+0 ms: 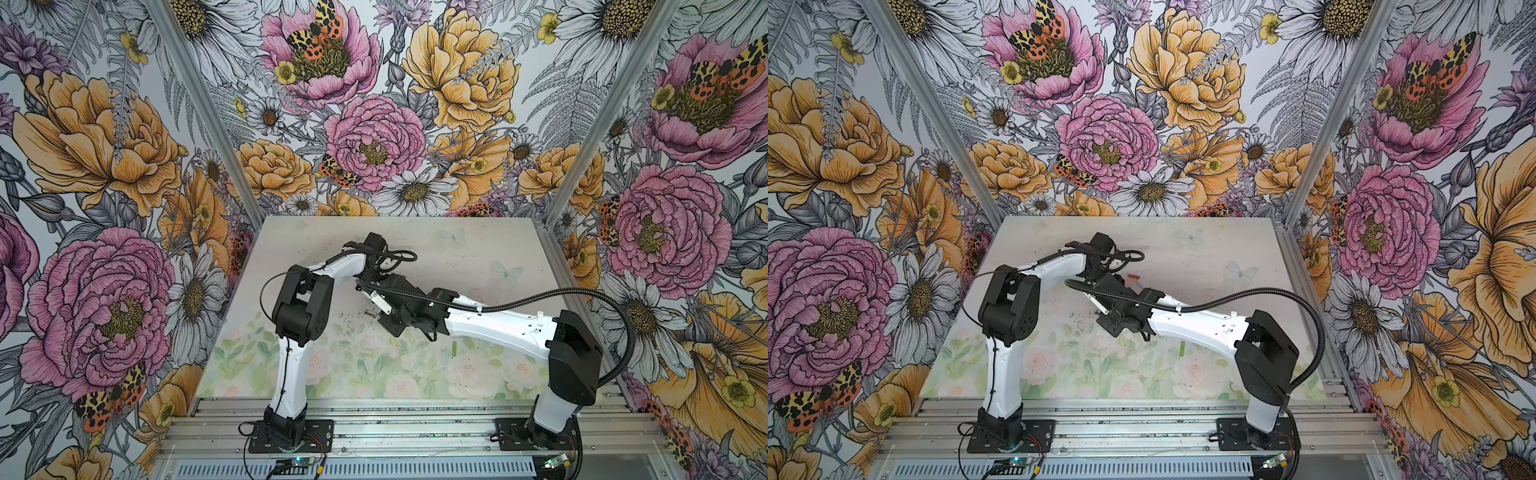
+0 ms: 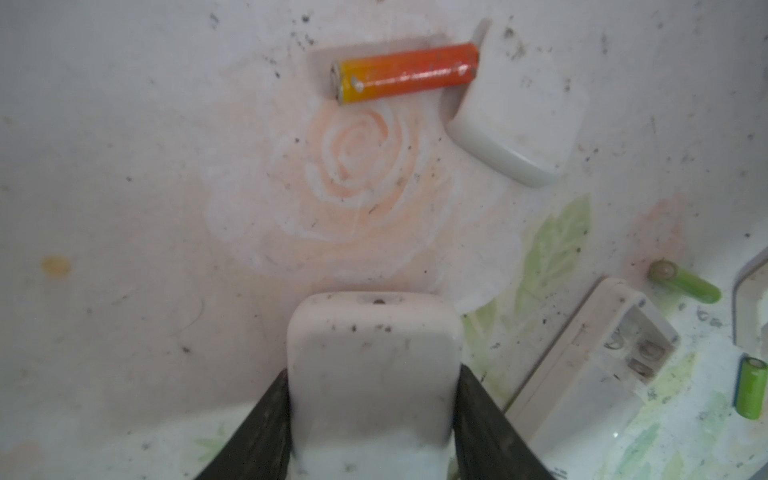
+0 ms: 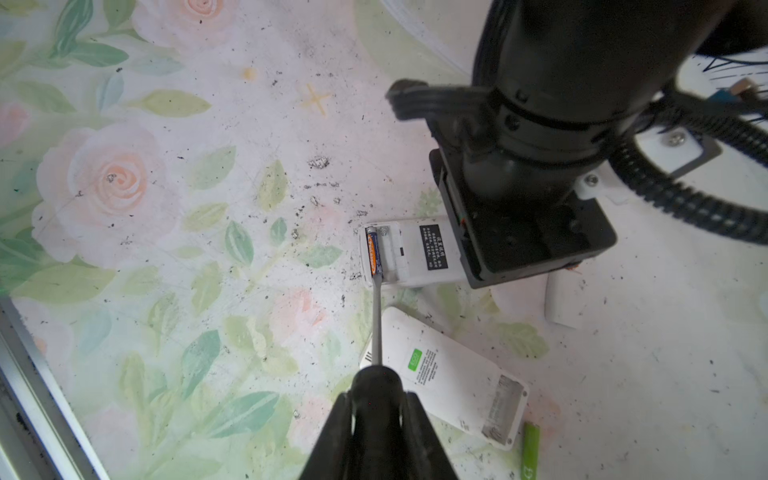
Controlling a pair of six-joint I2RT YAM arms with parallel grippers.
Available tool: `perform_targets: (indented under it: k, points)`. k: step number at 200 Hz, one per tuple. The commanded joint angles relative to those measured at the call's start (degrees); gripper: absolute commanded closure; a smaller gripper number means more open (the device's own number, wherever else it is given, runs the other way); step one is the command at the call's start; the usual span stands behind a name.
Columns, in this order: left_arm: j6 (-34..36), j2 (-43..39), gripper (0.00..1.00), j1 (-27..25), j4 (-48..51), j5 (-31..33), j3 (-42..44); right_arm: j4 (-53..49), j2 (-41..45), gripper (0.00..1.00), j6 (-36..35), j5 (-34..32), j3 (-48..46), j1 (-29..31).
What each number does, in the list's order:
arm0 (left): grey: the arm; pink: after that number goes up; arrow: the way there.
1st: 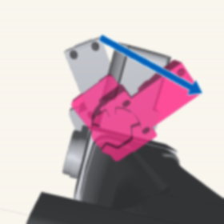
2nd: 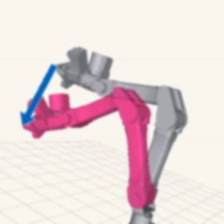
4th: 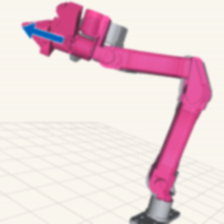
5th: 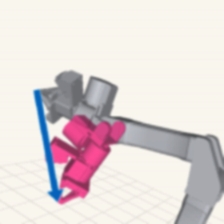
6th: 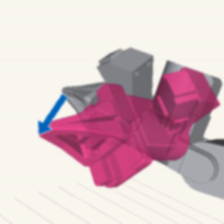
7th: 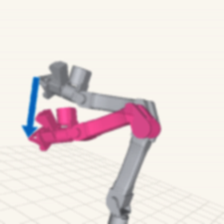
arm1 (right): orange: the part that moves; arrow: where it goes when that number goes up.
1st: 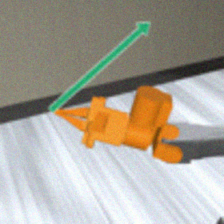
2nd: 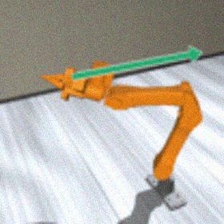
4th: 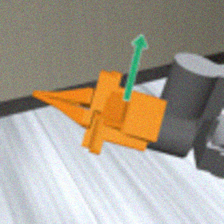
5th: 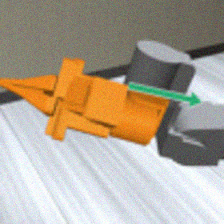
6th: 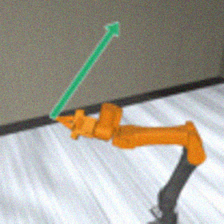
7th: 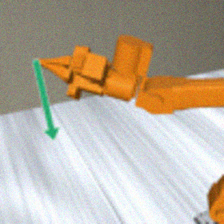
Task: Unload the batteries from the remote control
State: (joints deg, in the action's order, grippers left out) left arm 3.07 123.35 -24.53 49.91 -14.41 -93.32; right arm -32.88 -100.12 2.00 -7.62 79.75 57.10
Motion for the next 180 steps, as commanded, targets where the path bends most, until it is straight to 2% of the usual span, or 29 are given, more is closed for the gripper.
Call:
perform_targets:
  k: [1,68,180]
  points:
    - [-0.4,1.2,0.71,-1.1,1.8,-0.1,1.9,1.5,-0.3,1.0,-2.0,1.0,2.0,0.0]
    - [-0.2,1.3,0.71,-1.6,1.8,-0.2,1.8,-1.0,-1.0,1.0,-3.7,2.3,2.9,-0.2]
    - [-0.1,1.3,0.71,-2.2,1.8,-0.5,1.7,-3.4,-1.0,1.0,-6.4,-0.5,2.6,-0.8]
